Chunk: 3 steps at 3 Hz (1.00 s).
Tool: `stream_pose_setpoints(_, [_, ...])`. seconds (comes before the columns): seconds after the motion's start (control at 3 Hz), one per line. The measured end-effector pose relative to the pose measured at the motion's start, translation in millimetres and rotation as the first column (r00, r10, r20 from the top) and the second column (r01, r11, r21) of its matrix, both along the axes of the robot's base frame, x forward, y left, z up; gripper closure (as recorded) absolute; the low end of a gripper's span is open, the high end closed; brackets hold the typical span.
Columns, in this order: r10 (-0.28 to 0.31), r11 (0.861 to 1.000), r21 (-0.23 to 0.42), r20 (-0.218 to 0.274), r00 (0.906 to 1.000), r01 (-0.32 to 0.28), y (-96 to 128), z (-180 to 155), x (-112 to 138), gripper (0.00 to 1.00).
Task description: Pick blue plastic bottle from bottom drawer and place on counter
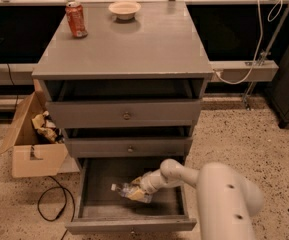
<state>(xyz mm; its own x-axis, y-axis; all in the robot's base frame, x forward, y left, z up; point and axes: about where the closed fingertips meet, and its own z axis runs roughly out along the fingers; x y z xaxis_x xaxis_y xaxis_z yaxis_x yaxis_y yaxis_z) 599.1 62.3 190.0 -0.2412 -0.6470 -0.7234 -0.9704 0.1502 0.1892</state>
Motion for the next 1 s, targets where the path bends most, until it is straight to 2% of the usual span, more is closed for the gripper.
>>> stream_pose_setpoints(0.33, [0.041,0.99,0.128,0.168,0.985,-0.063,-51,97,-15,1.0])
stream_pose_setpoints(0.67, [0.019,0.989,0.135,0.257,0.9662,-0.055,-90,149,-26,1.0])
stream_pose_setpoints(1.0, [0.022,0.989,0.134,0.263,0.9644,-0.059,-89,153,-27,1.0])
